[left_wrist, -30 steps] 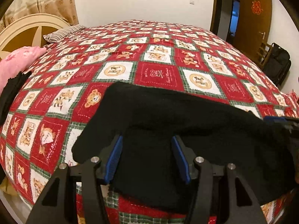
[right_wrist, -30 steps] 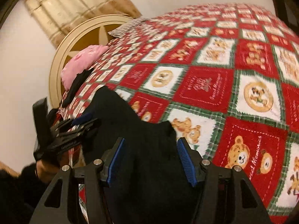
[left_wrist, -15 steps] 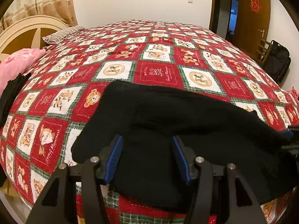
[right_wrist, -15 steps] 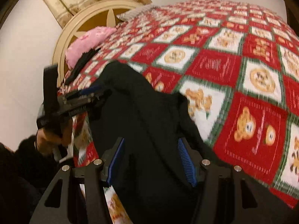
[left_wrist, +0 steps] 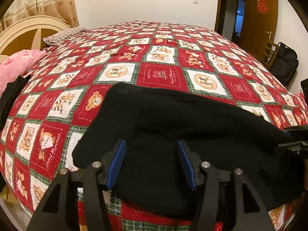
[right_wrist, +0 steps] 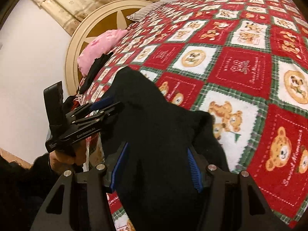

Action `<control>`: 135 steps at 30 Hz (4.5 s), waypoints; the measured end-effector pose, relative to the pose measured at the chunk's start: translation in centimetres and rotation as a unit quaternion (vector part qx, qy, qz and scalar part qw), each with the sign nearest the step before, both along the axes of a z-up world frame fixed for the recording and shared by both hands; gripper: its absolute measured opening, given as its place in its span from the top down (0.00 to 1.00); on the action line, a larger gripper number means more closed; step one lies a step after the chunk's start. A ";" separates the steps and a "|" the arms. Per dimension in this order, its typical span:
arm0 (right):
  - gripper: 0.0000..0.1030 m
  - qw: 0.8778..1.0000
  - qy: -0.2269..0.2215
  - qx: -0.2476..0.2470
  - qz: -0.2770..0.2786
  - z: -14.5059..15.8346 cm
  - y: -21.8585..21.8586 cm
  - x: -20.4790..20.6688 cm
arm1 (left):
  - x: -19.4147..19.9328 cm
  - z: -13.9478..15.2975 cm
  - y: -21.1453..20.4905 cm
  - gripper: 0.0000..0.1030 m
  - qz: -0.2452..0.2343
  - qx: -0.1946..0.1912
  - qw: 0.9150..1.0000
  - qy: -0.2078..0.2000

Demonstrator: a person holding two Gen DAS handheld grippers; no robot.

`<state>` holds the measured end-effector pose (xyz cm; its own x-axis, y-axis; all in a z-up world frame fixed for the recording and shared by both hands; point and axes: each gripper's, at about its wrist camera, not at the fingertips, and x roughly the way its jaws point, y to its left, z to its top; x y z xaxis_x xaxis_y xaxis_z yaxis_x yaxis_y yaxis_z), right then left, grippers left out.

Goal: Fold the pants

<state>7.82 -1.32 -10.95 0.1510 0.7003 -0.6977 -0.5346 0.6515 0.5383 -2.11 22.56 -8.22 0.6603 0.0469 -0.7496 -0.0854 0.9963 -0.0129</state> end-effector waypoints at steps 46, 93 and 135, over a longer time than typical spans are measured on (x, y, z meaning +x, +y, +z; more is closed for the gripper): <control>0.64 0.817 -0.055 -0.184 -0.544 6.0 -36.0 -24.2 | -0.3 7.1 -18.9 0.27 -0.272 -0.004 0.960 -0.068; 0.91 0.768 -0.170 -0.128 -0.604 12.8 -32.8 -27.2 | -1.3 5.7 -23.9 0.26 -0.279 -0.047 0.959 -0.011; 0.77 0.883 -0.145 -0.197 -0.401 7.6 -25.5 -17.6 | -2.2 6.4 -26.0 0.26 -0.320 -0.031 0.946 -0.031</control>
